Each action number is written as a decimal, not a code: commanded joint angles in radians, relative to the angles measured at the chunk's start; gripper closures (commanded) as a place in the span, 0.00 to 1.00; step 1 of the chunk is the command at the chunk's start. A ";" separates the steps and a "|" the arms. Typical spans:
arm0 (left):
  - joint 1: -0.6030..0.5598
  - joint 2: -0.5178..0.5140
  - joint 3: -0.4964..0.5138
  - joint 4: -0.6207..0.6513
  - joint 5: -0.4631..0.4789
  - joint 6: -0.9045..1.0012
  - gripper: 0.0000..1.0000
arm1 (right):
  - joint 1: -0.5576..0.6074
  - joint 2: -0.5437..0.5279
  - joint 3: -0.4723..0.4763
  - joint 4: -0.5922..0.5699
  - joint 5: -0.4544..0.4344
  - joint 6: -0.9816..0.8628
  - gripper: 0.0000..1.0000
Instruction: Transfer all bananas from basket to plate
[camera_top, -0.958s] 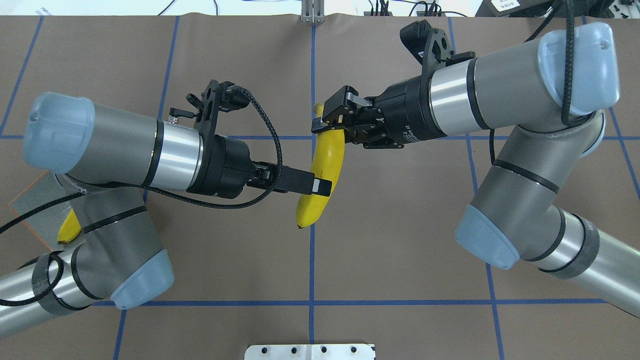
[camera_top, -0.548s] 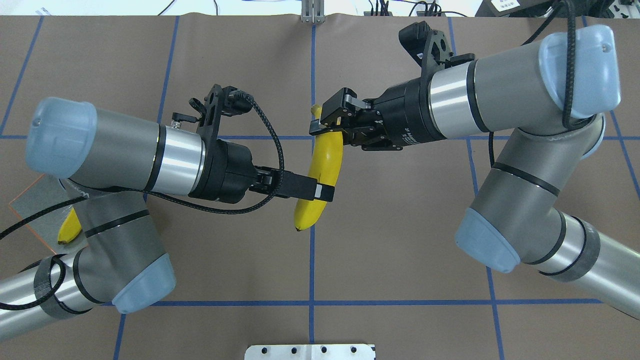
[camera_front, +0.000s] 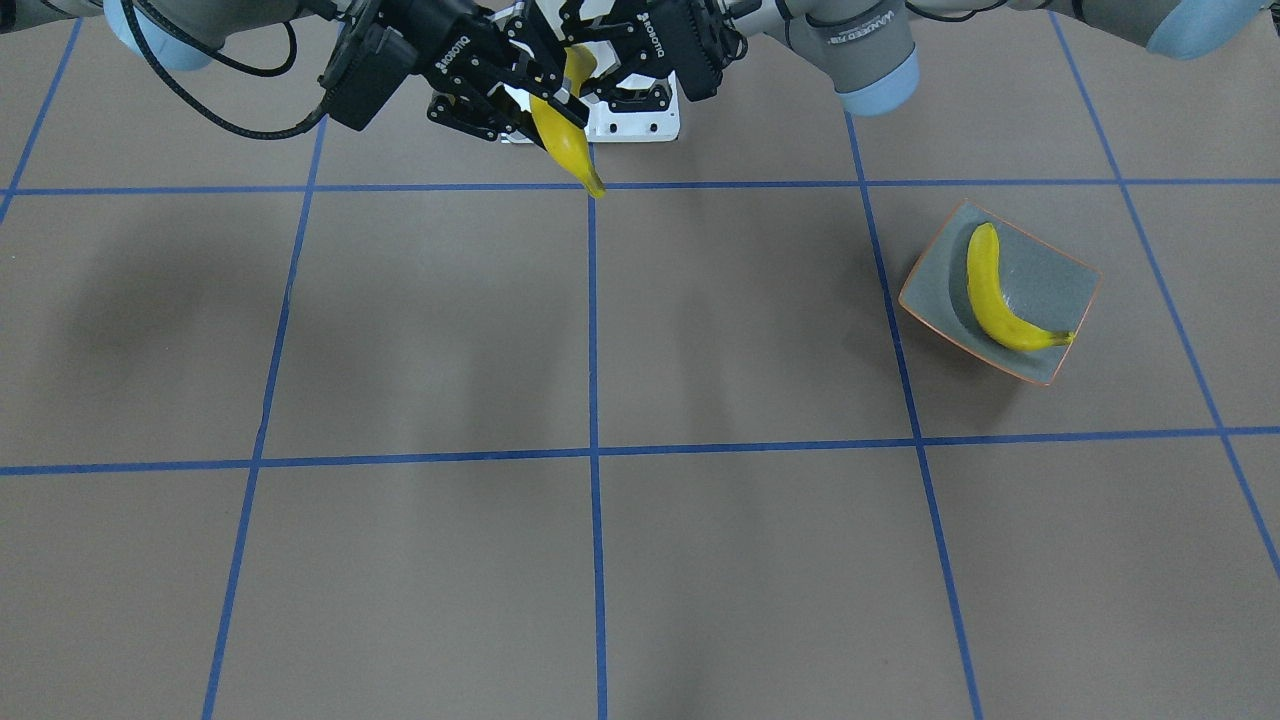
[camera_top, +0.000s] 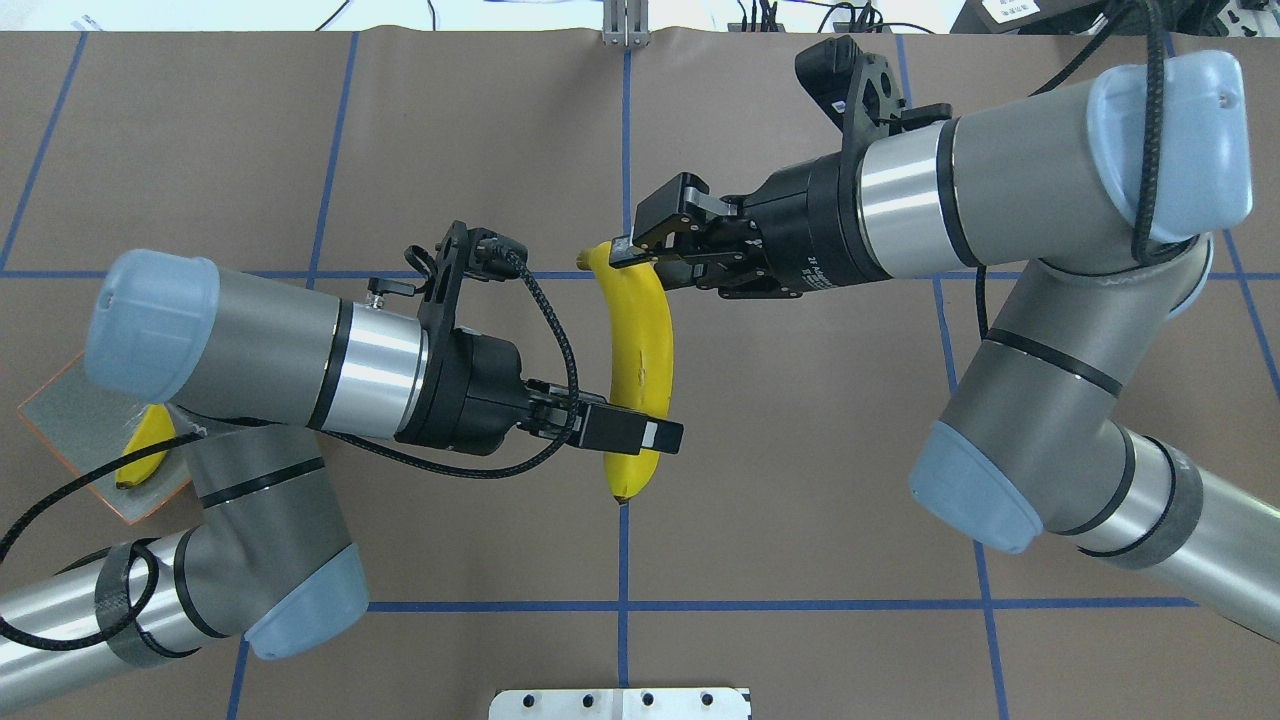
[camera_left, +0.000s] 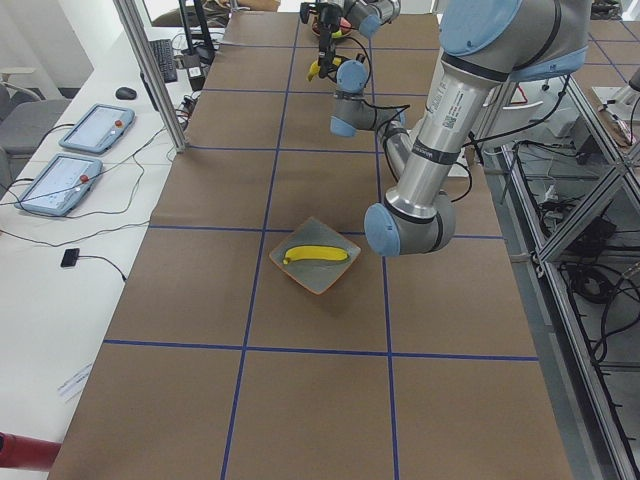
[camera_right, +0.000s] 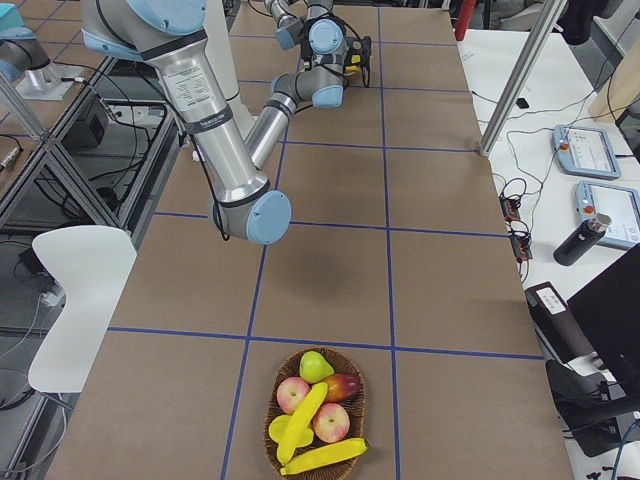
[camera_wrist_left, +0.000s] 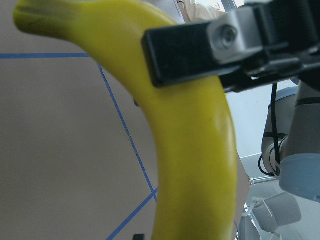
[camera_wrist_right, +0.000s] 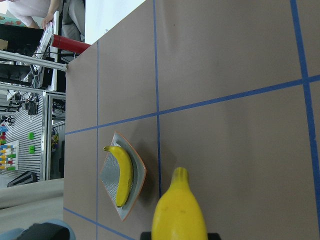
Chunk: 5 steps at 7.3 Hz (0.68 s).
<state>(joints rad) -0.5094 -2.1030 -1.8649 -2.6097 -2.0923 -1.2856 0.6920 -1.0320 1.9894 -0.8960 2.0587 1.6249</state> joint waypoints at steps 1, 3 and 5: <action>0.000 0.011 0.000 0.002 0.000 0.000 1.00 | 0.006 0.010 0.008 -0.001 -0.048 -0.005 0.00; -0.011 0.078 -0.011 0.002 0.001 0.003 1.00 | 0.065 -0.014 0.003 -0.015 -0.045 -0.011 0.00; -0.055 0.232 -0.048 0.002 0.003 0.005 1.00 | 0.142 -0.100 -0.023 -0.033 -0.031 -0.037 0.00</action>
<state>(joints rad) -0.5354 -1.9608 -1.8918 -2.6076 -2.0898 -1.2816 0.7854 -1.0872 1.9843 -0.9148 2.0179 1.6073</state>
